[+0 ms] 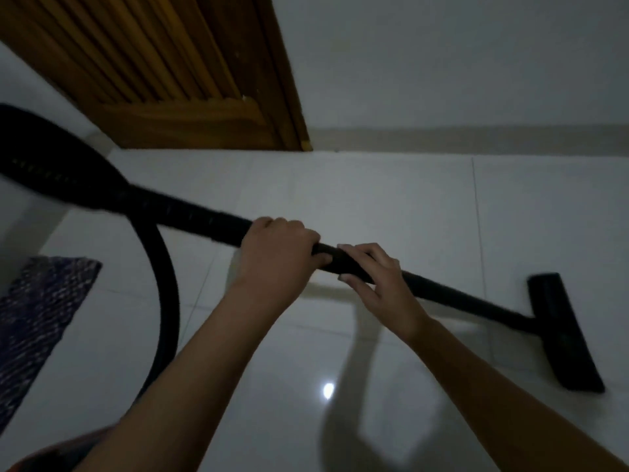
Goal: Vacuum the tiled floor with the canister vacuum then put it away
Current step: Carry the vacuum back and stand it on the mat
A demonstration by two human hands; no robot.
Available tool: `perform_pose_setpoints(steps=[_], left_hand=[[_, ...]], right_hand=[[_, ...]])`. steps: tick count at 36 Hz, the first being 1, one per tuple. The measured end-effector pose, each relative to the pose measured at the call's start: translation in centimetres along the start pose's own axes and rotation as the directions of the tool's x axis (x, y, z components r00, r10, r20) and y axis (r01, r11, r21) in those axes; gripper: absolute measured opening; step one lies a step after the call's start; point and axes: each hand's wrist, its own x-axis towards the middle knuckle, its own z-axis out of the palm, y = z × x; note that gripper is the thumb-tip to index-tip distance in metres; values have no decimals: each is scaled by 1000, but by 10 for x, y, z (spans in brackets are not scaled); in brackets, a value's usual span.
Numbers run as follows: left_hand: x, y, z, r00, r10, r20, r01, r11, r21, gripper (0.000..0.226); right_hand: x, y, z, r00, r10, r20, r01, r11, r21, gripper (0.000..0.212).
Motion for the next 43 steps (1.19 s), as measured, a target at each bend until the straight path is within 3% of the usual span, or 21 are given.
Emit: perform_pose_setpoints(steps=[2, 5, 12, 18, 21, 25, 29, 32, 36, 39, 43], left_hand=[[-1, -20, 19, 971, -10, -240, 18, 999, 32, 35], [-11, -49, 45, 884, -74, -461, 93, 996, 19, 30], [-82, -96, 63, 663, -304, -685, 276, 949, -155, 47], [-159, -142, 57, 386, -478, -789, 262, 877, -403, 63], [-182, -172, 57, 274, -601, -751, 224, 799, -558, 78], [-211, -216, 63, 242, -734, -634, 142, 673, -726, 92], [-244, -261, 74, 156, -860, -485, -39, 485, -873, 93], [-269, -296, 89, 101, -898, -429, -112, 418, -901, 91], [-296, -345, 119, 105, -924, -367, -114, 356, -928, 95], [-312, -368, 140, 127, -937, -325, -121, 310, -943, 99], [-324, -381, 164, 122, -961, -249, -140, 232, -963, 100]], right_hand=[[17, 6, 13, 999, -14, -32, 14, 1000, 16, 48], [32, 7, 35, 995, -80, -58, 81, 996, 27, 46], [35, -61, 86, 978, -210, 10, 207, 972, 113, 40], [14, -149, 137, 963, -260, 73, 234, 938, 257, 43], [16, -184, 168, 946, -310, 92, 273, 917, 291, 39], [20, -226, 224, 922, -370, 114, 318, 891, 324, 40], [17, -258, 287, 902, -371, 221, 289, 899, 330, 33], [18, -277, 331, 870, -377, 317, 273, 904, 328, 34], [24, -288, 379, 821, -383, 425, 275, 916, 293, 47], [31, -289, 403, 765, -399, 505, 235, 904, 358, 34], [41, -271, 423, 793, -327, 514, 130, 916, 380, 28]])
